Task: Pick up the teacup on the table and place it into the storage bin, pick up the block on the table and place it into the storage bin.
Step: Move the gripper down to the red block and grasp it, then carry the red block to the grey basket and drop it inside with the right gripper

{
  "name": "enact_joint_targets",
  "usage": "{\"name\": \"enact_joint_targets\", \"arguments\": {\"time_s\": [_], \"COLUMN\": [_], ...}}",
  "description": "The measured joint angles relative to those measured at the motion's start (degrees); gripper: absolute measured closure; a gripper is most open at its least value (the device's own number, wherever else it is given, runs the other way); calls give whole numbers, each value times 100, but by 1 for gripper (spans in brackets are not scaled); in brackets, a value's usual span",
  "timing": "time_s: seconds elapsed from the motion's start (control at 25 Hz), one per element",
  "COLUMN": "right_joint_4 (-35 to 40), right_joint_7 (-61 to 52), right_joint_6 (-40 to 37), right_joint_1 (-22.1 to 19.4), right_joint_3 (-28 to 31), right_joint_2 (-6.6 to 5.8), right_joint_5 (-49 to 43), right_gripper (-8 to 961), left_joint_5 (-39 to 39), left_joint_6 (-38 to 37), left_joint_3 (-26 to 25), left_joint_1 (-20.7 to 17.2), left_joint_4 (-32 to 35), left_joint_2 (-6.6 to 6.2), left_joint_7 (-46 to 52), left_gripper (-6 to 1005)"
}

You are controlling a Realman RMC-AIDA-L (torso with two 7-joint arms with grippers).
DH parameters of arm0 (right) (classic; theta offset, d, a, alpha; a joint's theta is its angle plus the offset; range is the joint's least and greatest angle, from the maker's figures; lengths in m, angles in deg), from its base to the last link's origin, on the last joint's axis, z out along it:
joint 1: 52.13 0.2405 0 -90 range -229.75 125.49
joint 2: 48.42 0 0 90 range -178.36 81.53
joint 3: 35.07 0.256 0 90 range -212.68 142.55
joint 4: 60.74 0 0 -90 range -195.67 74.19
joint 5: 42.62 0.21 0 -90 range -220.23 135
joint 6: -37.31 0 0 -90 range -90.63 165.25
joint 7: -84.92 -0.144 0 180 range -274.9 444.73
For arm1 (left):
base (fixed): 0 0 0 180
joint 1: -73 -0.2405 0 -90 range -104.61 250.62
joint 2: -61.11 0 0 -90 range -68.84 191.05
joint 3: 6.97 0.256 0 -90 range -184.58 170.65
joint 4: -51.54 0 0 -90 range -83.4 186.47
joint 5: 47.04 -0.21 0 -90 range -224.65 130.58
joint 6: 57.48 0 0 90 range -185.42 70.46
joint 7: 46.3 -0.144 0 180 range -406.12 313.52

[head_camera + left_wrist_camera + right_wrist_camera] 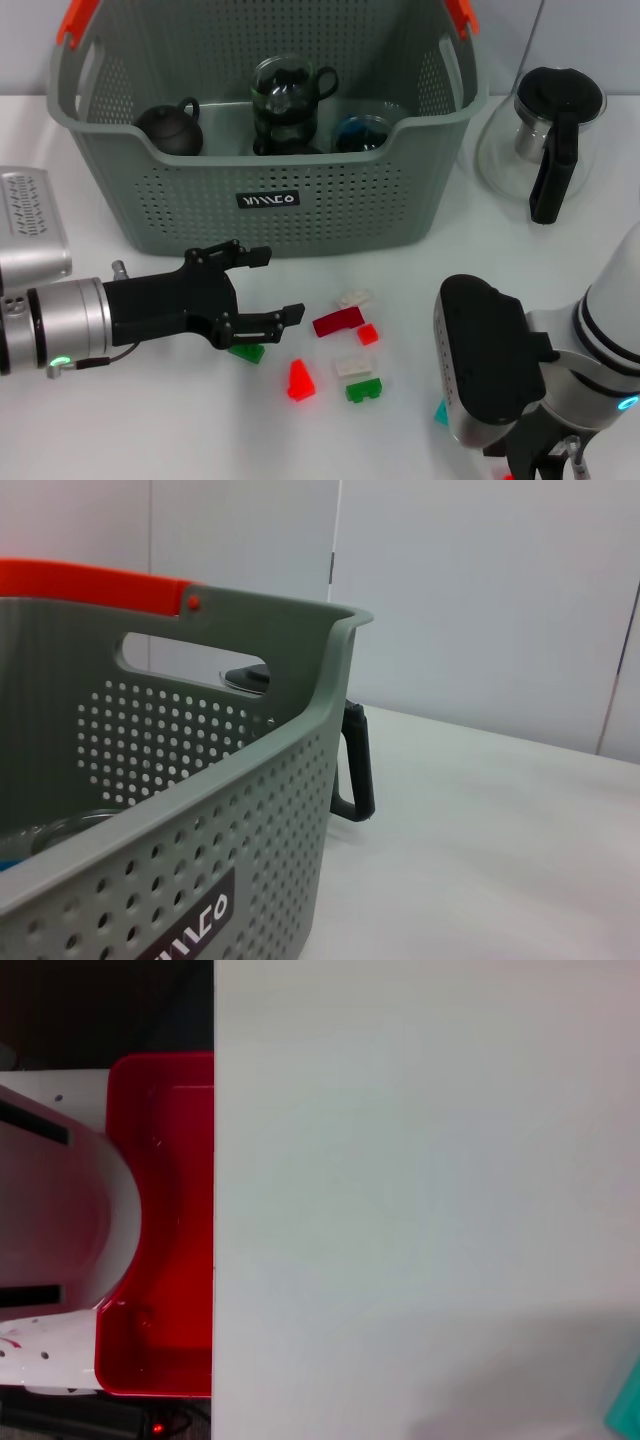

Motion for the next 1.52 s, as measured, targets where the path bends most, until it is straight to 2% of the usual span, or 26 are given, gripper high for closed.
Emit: {"name": "enact_joint_targets", "arguments": {"time_s": [0.04, 0.24, 0.44, 1.24, 1.44, 1.52], "right_joint_4": [5, 7, 28, 143, 244, 328], "right_joint_7": [-4, -10, -10, 5, 21, 45], "right_joint_6": [6, 14, 4, -94, -75, -81], "right_joint_1": [-4, -27, -70, -164, -201, -220], "right_joint_3": [-3, -16, -25, -15, 75, 156], "right_joint_2": [0, -8, -22, -35, -35, -39], "right_joint_5": [-11, -31, -68, -139, -137, -138], "right_gripper": [277, 314, 500, 645, 756, 747], "left_joint_5": [0, 0, 0, 0, 0, 0], "left_joint_6": [0, 1, 1, 63, 63, 63], "left_joint_3": [-4, -6, -7, -15, -15, -15], "left_joint_1": [-5, -24, -33, 7, 0, -6], "left_joint_4": [0, -8, -18, -123, -123, -123], "left_joint_2": [2, 11, 15, 1, 1, 1], "left_joint_7": [0, 0, 0, -1, 0, 0], "left_gripper": [122, 122, 122, 122, 122, 122]}}
